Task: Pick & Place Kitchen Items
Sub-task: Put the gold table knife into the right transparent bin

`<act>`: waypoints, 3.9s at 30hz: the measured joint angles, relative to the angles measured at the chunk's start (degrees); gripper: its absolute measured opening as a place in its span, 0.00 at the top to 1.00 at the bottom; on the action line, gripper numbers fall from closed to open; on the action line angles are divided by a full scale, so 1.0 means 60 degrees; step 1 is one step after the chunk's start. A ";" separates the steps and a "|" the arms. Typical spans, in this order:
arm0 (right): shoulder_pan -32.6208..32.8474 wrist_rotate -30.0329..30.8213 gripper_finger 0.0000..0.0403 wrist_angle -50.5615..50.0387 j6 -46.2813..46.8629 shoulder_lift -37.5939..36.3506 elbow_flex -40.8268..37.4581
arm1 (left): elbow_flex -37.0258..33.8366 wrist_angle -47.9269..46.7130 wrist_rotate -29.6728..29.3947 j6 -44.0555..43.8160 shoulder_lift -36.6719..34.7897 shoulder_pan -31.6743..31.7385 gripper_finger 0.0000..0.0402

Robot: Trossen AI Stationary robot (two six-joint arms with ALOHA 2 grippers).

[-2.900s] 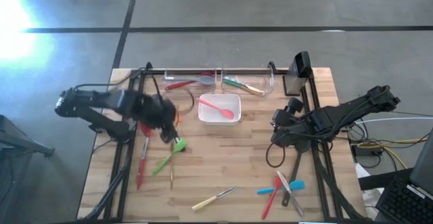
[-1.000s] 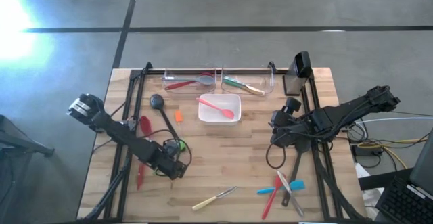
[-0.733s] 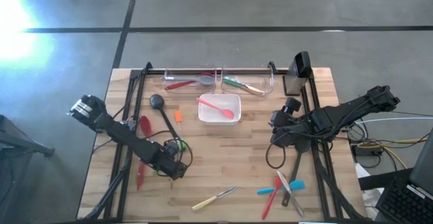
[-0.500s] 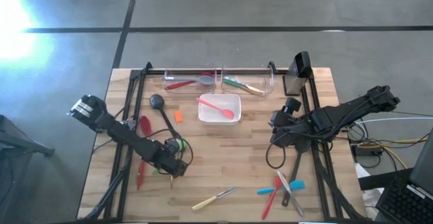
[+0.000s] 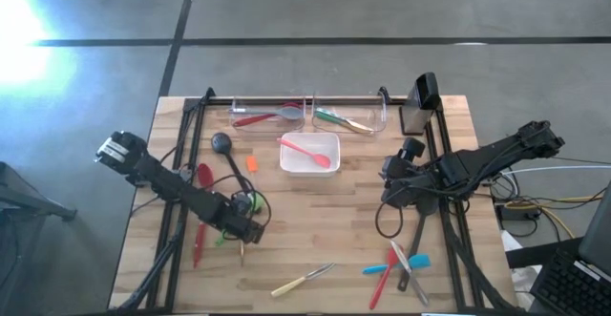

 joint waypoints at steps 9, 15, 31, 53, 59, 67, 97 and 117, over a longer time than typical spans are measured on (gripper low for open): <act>-0.0007 0.0412 0.45 -0.0004 -0.0004 0.0000 -0.0004 | -0.0025 -0.0254 -0.0502 0.0127 0.0040 0.0168 0.66; -0.0001 0.0454 0.45 -0.0004 -0.0004 0.0000 -0.0004 | -0.0058 -0.0302 -0.1388 0.0138 0.0047 0.0207 0.94; 0.0001 0.0458 0.45 -0.0007 0.0007 0.0000 -0.0007 | 0.0644 -0.0162 -0.2143 0.1224 -0.0329 0.0234 0.95; 0.0001 -0.0254 0.45 0.3733 -0.3609 0.0041 -0.0022 | 0.3089 -0.0395 0.0684 0.9310 -0.1071 0.3519 0.95; 0.0037 -0.0347 0.46 0.5777 -0.6366 0.0746 -0.0016 | 0.3315 -0.0062 0.3766 1.0046 -0.1071 0.5229 0.95; 0.0066 0.0838 0.46 0.6208 -0.7868 0.2589 0.0710 | 0.3289 0.0978 0.6971 0.9276 -0.0754 0.6468 0.95; -0.0966 -0.0328 0.49 0.4189 -0.9497 0.6481 0.5340 | 0.3310 0.1383 0.7640 0.8603 -0.0616 0.6892 0.95; -0.1528 -0.0900 0.78 0.4180 -0.9925 0.6583 0.5236 | 0.3311 0.1648 0.8080 0.7683 -0.0623 0.6895 0.95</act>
